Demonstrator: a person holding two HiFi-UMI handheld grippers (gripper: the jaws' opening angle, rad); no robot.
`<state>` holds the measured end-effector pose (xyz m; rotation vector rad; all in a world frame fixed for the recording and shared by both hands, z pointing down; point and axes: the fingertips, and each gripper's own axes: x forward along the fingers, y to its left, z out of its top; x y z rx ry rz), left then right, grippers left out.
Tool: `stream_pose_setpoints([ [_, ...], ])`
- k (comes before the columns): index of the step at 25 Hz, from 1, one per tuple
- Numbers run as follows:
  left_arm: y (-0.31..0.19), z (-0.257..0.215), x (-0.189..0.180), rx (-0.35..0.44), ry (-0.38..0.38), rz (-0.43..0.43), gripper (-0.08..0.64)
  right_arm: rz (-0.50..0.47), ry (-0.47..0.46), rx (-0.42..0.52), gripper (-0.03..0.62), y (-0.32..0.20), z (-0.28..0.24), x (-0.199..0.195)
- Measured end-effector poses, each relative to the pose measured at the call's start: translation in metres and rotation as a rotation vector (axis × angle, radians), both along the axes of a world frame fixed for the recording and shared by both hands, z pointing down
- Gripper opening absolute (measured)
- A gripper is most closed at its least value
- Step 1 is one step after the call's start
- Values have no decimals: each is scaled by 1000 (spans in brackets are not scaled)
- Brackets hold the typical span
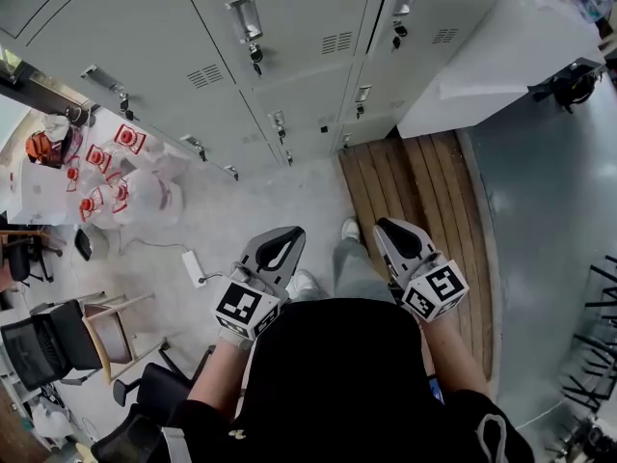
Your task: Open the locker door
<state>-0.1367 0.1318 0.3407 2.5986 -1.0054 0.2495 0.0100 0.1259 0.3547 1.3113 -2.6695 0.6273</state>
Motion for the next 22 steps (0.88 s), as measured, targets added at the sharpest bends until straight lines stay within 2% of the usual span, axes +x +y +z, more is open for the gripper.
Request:
stream_pose_setpoints([
  [8,-80,7,48,-20,-44,-70,29,-52,-19,-24,54,-79,13,55],
  [14,-115,10,72,-32,-67,-119,29,-99,-14,-59,54,-125,42,75],
  [22,-147,29,63,-61,-90,-131,29,-58,38,-87,54,-190,98,79],
])
